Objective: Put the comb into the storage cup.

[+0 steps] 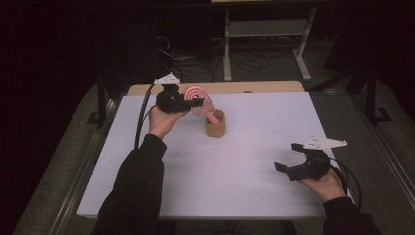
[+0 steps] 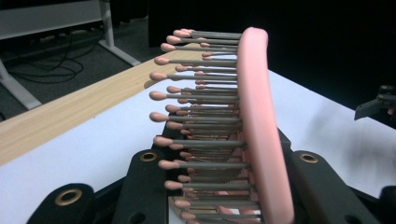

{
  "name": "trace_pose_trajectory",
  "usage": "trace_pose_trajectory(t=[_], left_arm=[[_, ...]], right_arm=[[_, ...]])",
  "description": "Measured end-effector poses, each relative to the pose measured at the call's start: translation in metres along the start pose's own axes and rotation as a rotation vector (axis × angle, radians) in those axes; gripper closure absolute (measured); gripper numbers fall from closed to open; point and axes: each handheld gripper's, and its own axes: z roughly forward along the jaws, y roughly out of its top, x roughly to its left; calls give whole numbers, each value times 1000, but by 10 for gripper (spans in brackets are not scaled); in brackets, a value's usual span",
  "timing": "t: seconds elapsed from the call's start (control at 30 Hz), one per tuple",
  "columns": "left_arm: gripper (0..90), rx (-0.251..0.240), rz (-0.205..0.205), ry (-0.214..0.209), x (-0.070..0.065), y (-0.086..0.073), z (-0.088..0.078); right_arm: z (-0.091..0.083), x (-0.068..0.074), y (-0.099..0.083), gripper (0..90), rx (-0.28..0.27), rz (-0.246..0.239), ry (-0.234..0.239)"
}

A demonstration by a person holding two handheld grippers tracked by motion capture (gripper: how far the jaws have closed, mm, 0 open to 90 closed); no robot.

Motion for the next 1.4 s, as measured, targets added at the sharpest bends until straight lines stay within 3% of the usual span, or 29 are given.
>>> trace_pose_trajectory(t=[0.27,0.43,0.6,0.93,1.27,1.4], left_arm=[[627,-20,-32,-5,4,-6,-3],[598,-71,-73,-37,8,-14,-10],[475,-24,-99,-51,11,-17,-14],[380,3,-93,-41,10,-27,-24],[313,0,-83,-99,9,-38,-34],[265,37,-54,-117,5,-42,-35]], right_arm=[[1,-1,0,0,4,11,4],[1,-1,-1,0,7,12,4],[1,-1,-1,0,5,10,2],[0,-3,-1,0,0,10,-4],[1,-3,-2,0,6,13,-3],[2,-4,-2,0,9,14,-5]])
